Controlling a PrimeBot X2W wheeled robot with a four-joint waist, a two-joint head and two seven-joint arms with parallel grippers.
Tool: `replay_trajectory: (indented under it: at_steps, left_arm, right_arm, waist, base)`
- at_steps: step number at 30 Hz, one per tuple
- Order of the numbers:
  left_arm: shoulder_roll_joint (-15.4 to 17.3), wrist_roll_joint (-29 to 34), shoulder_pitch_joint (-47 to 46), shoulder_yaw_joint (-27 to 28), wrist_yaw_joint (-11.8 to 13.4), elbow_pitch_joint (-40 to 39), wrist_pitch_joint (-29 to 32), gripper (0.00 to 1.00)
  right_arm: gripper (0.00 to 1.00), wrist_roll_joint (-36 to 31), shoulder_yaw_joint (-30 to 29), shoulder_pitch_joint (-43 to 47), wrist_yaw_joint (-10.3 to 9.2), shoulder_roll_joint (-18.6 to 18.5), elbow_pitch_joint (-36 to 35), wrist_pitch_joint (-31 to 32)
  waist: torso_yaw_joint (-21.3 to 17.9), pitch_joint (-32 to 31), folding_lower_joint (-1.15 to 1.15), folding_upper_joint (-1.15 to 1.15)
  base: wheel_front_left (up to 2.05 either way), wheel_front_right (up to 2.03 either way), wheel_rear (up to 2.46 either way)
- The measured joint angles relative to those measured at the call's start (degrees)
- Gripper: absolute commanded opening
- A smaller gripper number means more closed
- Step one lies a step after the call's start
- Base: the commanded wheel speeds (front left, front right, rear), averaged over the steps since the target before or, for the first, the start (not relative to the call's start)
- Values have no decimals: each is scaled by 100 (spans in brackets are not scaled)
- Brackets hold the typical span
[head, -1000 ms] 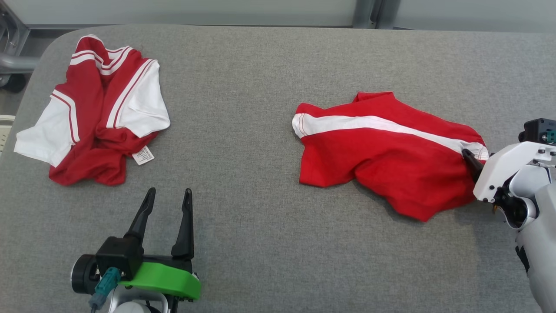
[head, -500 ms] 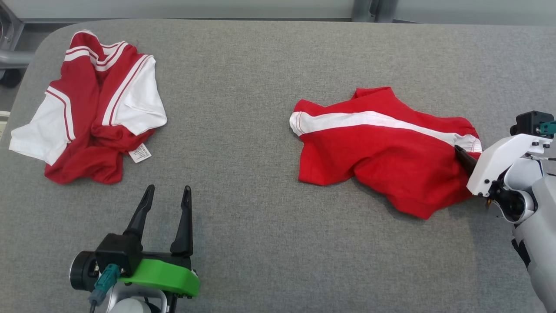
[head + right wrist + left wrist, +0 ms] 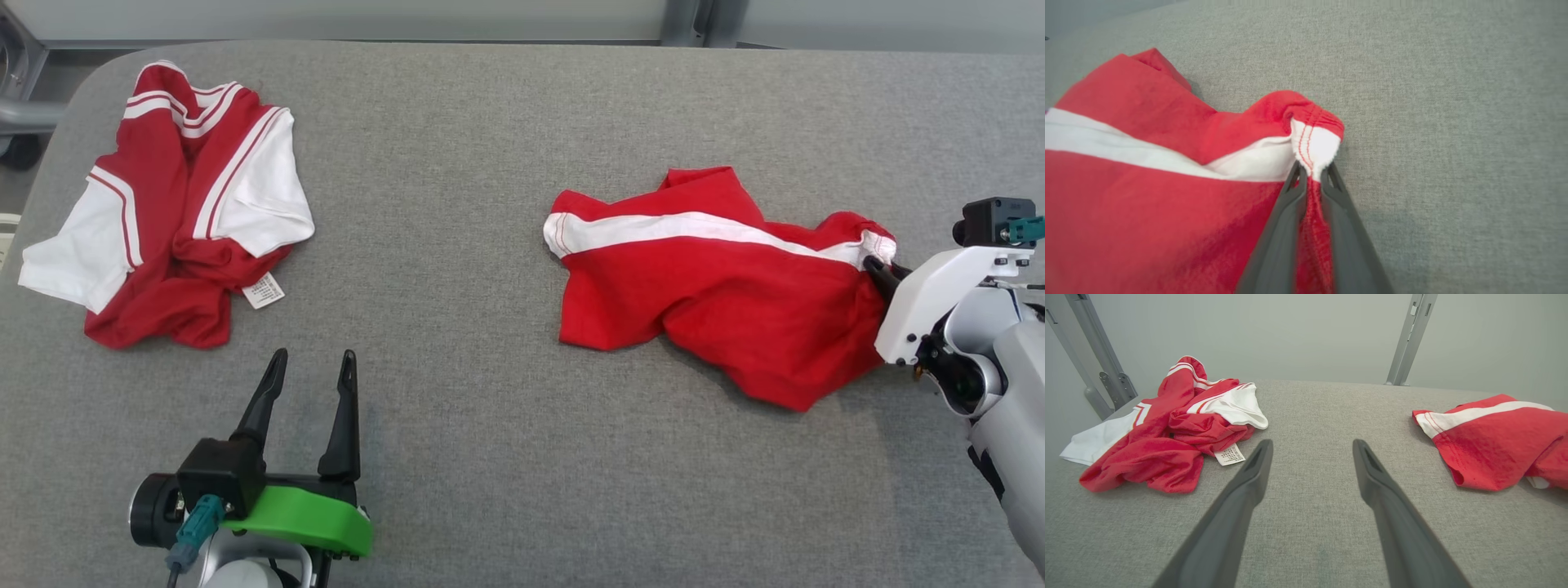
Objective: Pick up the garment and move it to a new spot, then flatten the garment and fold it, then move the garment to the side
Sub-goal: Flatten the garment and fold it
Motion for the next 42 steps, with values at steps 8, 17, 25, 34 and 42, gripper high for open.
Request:
replay_trajectory:
  at_steps: [8, 17, 25, 34, 42]
  left_arm:
    - [-23, -108, 14, -16, -42, 38, -25, 100]
    - [-287, -871, -211, -58, -644, 366, 278, 100]
    - [-653, -1559, -1558, -258, -1133, 1517, 1491, 100]
    - [-969, -2083, -2505, -304, -1325, 2731, 2035, 100]
    - [-1123, -2497, -3128, -330, -1411, 3538, 2024, 100]
  right_arm:
    - [0, 163, 383, 115, -1, -155, -498, -439]
    - [0, 293, 725, 491, -1, -274, -1062, -808]
    - [0, 248, 907, 618, -1, -280, -1199, -1048]
    - [0, 235, 1134, 377, 0, -96, -1103, -1139]
    - [0, 233, 1327, 112, -1, 25, -955, -1245]
  waist:
    - [-174, -97, 0, 0]
    - [-453, -213, 0, 0]
    - [-703, -181, 0, 0]
    - [-930, -17, 0, 0]
    - [-1110, 201, 0, 0]
  base:
    - [0, 0, 0]
    - [0, 0, 0]
    - [0, 0, 0]
    - [0, 0, 0]
    - [0, 0, 0]
